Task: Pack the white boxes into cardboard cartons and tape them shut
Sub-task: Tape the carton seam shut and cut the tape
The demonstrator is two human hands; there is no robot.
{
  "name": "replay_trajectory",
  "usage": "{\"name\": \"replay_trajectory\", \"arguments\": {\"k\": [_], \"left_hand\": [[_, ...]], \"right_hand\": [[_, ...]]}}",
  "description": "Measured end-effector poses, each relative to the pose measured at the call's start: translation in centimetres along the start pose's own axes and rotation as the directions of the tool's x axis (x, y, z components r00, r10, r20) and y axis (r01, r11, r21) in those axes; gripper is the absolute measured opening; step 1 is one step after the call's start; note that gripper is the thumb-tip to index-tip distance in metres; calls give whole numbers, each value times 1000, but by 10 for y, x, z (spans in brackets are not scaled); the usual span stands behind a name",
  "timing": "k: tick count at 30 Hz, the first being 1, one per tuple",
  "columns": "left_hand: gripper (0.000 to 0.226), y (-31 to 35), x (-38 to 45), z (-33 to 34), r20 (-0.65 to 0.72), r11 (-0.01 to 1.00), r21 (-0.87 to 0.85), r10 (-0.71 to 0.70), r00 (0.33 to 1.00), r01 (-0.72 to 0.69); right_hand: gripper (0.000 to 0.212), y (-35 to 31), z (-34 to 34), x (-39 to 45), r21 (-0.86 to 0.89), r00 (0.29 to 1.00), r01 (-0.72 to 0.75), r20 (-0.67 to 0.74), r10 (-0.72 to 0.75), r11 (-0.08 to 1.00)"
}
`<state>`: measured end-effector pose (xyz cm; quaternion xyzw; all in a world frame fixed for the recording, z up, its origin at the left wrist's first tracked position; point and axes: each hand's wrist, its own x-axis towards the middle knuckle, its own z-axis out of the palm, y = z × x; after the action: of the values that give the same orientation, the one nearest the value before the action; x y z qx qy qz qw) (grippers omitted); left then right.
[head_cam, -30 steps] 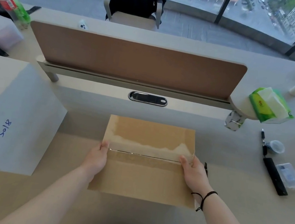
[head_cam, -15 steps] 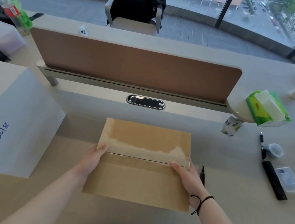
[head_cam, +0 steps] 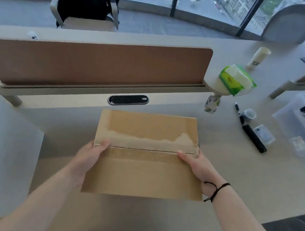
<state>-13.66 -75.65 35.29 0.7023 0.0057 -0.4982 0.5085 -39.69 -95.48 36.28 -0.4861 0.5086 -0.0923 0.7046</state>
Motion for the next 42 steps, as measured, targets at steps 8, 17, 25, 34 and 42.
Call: {"name": "replay_trajectory", "arguments": {"k": [8, 17, 25, 34, 42], "left_hand": [[36, 31, -9, 36, 200, 963, 246, 60, 978, -109], [31, 30, -46, 125, 352, 902, 387, 45, 935, -189], [23, -12, -110, 257, 508, 847, 478, -52, 860, -232], [35, -113, -213, 431, 587, 710, 633, -180, 790, -308], [31, -211, -310, 556, 657, 583, 699, -295, 694, -414]], "right_hand": [[52, 22, -27, -66, 163, 977, 15, -211, 20, 987], [44, 66, -82, -143, 295, 910, 84, -412, 47, 952], [52, 135, -174, -237, 434, 825, 211, -559, 78, 876], [37, 235, -295, -379, 520, 678, 331, -711, 184, 788], [47, 328, -367, -487, 570, 533, 428, -786, 314, 701]]}}
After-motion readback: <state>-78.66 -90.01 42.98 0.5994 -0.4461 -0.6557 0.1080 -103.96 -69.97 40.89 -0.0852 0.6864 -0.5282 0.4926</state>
